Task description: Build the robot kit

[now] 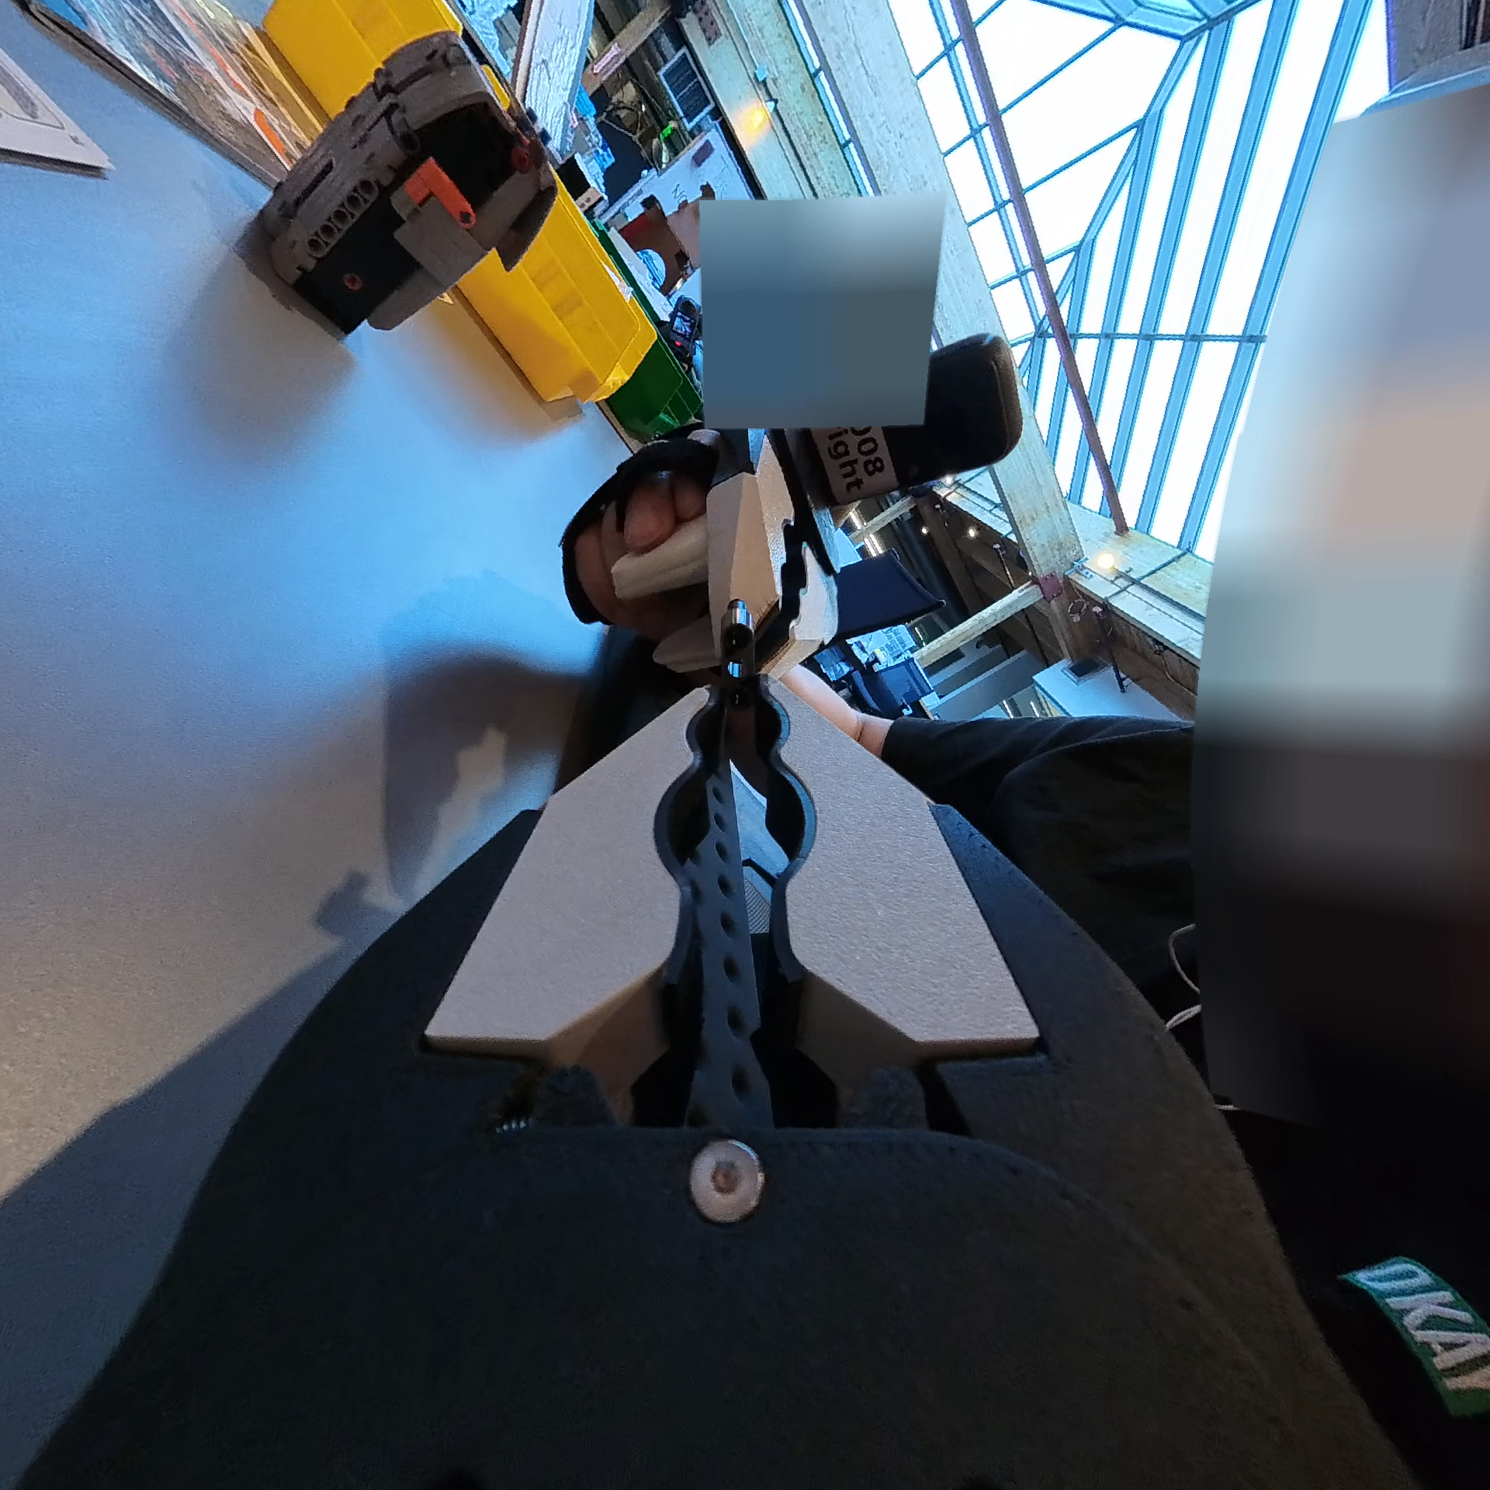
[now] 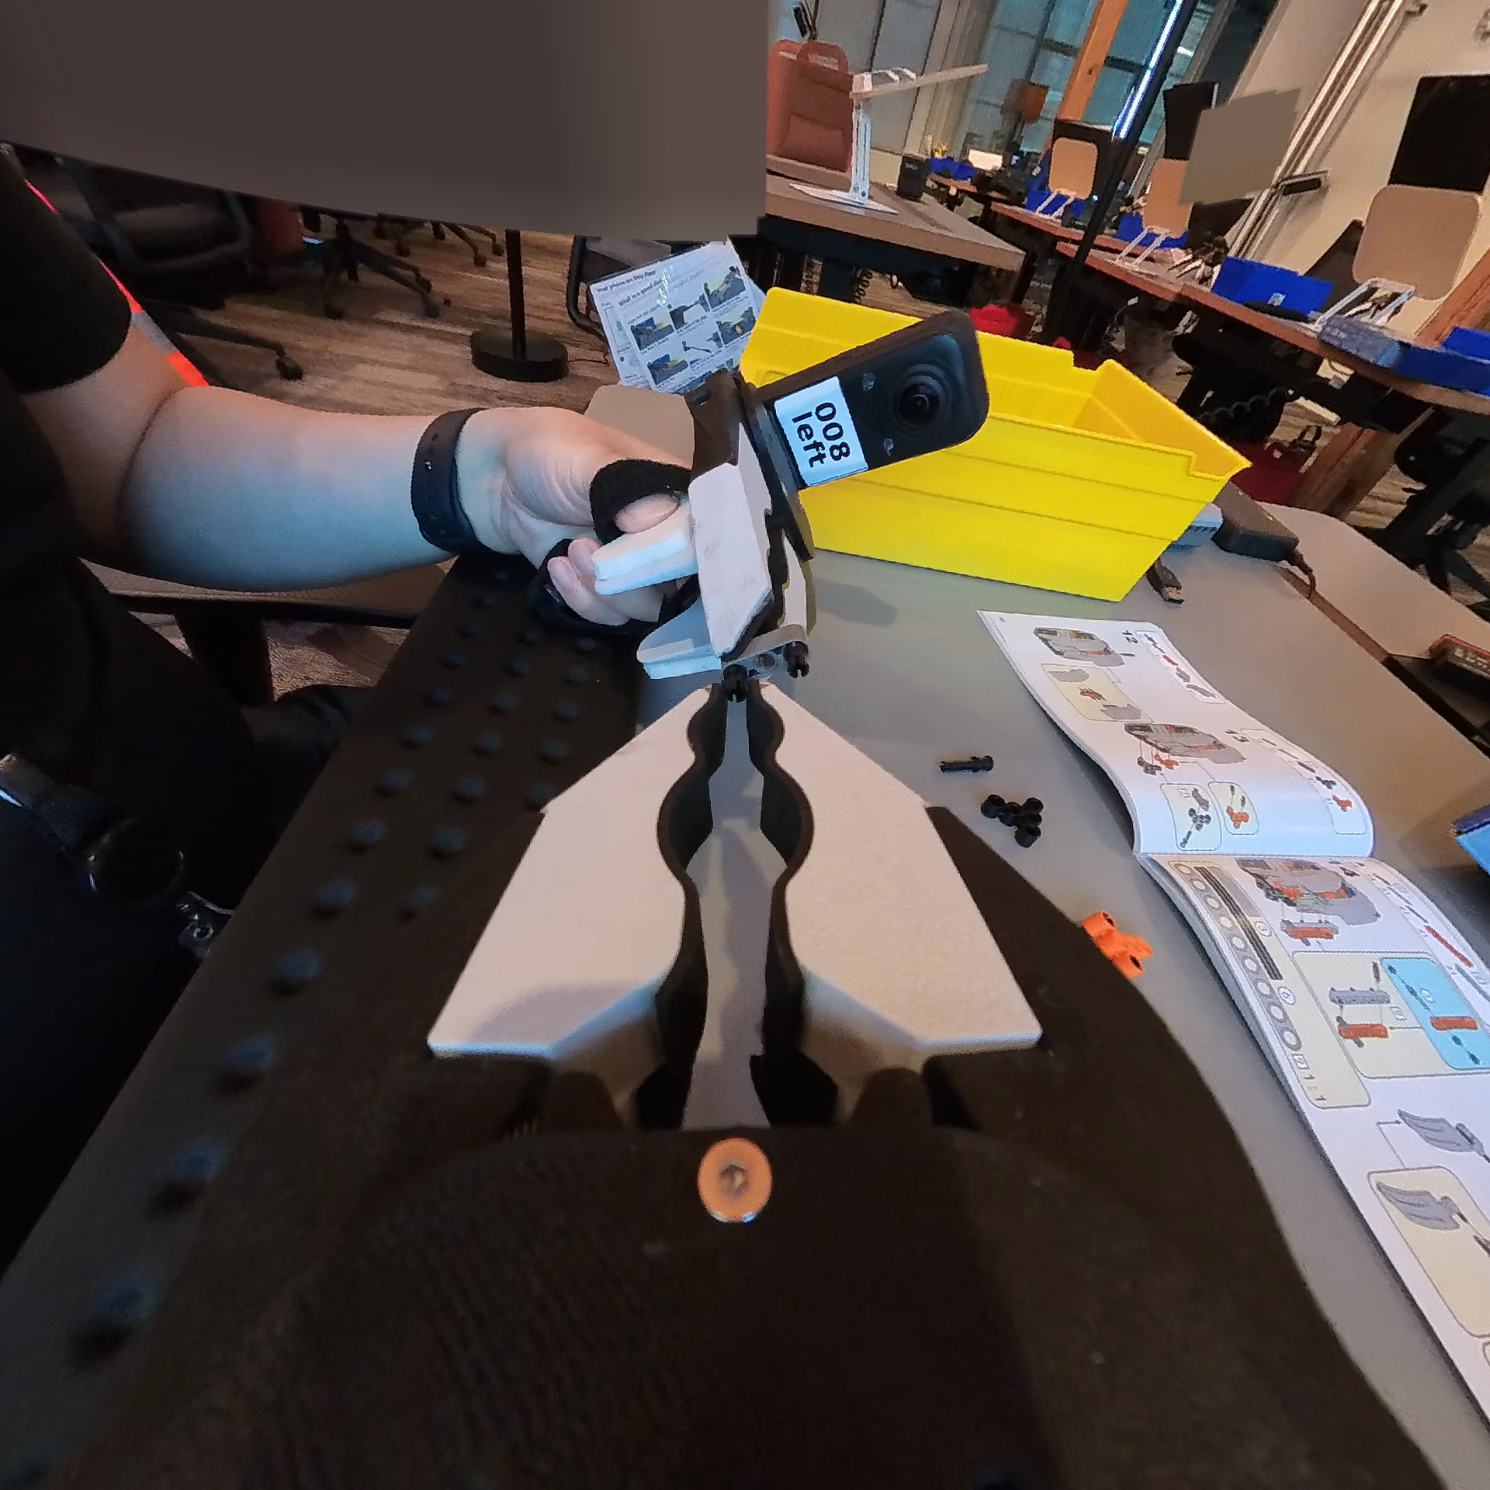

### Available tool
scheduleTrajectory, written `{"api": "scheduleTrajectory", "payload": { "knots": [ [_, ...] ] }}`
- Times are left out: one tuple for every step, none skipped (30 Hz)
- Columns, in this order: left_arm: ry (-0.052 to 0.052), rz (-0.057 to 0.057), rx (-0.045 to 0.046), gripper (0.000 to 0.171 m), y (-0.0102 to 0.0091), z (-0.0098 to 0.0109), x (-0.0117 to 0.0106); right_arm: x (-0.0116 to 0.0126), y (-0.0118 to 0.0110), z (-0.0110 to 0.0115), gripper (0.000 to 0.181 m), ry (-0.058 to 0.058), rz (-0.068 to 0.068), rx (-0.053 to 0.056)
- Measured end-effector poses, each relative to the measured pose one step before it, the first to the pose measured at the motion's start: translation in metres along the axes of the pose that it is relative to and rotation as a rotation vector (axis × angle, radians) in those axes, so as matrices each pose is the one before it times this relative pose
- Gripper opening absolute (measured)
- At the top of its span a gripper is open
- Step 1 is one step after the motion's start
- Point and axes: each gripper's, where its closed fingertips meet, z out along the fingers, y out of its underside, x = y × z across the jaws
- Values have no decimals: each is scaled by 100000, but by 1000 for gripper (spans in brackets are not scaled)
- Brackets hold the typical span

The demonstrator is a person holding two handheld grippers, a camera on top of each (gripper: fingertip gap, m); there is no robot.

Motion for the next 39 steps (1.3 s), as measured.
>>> {"api": "scheduleTrajectory", "payload": {
  "knots": [
    [313,-323,112,3,-16,-12,19,29,-21,5,3,61,608,83],
    [245,-134,115,3,-20,-8,18,6,-30,11,3,73,375,-166],
    [-102,-37,129,3,3,0,-21,24,-3,0,2,235,275,-211],
    [68,39,-24,3,17,0,4,8,40,8,2,221,239,-506],
    [666,-78,92,4,0,-5,84,-48,-70,9,2,-73,327,278],
    [248,-323,247,4,-22,-24,-2,3,-60,13,2,109,671,501],
    [-53,-427,33,3,-3,-22,-46,17,61,46,2,86,425,-274],
    [69,-246,10,3,10,-8,-25,-11,49,28,2,-233,266,-227],
    [-191,38,5,3,13,2,-32,17,12,11,2,-70,154,7],
    [-273,88,-272,3,60,7,-33,-16,82,24,2,-192,232,-418],
    [488,148,-525,4,105,42,70,-90,-1,25,2,-736,768,113],
    [-334,276,18,3,3,8,-39,-63,-10,28,2,-270,286,104],
    [-726,67,46,4,-5,-7,-104,59,90,16,2,569,-478,-559],
    [-193,-276,50,4,-9,-6,-56,69,69,20,2,609,-377,-391],
    [188,-159,-17,4,1,2,0,-5,11,7,2,-218,336,-49],
    [44,90,211,4,-33,-17,0,21,-56,16,2,-59,792,426],
    [-120,138,-55,4,27,-19,-12,-9,27,37,2,-130,455,5],
    [-182,137,-5,4,12,5,-16,-12,-7,18,1,-72,-172,12],
    [-465,125,-84,4,-1,5,-59,35,50,7,1,220,-153,-343],
    [-267,150,-168,4,23,11,-38,7,46,27,2,-161,13,-308],
    [-78,203,142,4,-20,-6,0,23,-18,9,1,86,274,73],
    [-100,377,-125,4,21,13,20,9,-32,10,1,184,-186,127],
    [-395,349,-147,4,29,11,-27,-4,13,2,1,103,-211,-146],
    [-783,364,-289,4,52,32,-82,20,60,10,1,277,-138,-197],
    [-428,363,-508,4,75,26,-26,-8,76,3,2,-14,-331,-490],
    [-152,205,-15,4,-16,23,-1,-16,-3,-6,2,7,-180,8],
    [-345,109,395,4,-67,-22,-37,56,-9,11,2,278,175,169],
    [-547,-143,745,4,-124,-57,-86,114,1,33,2,323,544,293],
    [-311,-112,304,4,-67,-24,-38,123,23,26,2,-326,1349,443],
    [607,154,-140,4,6,23,100,32,-64,-47,2,-1610,2070,1012],
    [968,383,-405,4,40,63,189,-143,-196,-127,3,-2876,1916,1357],
    [-734,236,-938,4,139,65,-74,-139,-193,-173,4,-2574,1702,1051],
    [-484,70,-442,4,72,47,-45,110,-385,-260,13,-461,1490,2148],
    [448,-202,4,4,6,-22,58,349,-483,-365,15,1753,631,2853],
    [631,-579,-322,4,56,-3,50,433,-343,-367,14,2790,-500,2247],
    [572,-666,-890,4,111,51,26,367,7,-223,13,2688,-1547,244],
    [10,-281,-940,4,125,80,-15,126,243,-55,13,1537,-2262,-1474],
    [-26,39,-1508,4,206,131,3,42,269,108,11,1368,-2499,-1780],
    [94,-2,-1661,4,225,139,11,-145,171,212,10,298,-2407,-1324]
  ]
}}
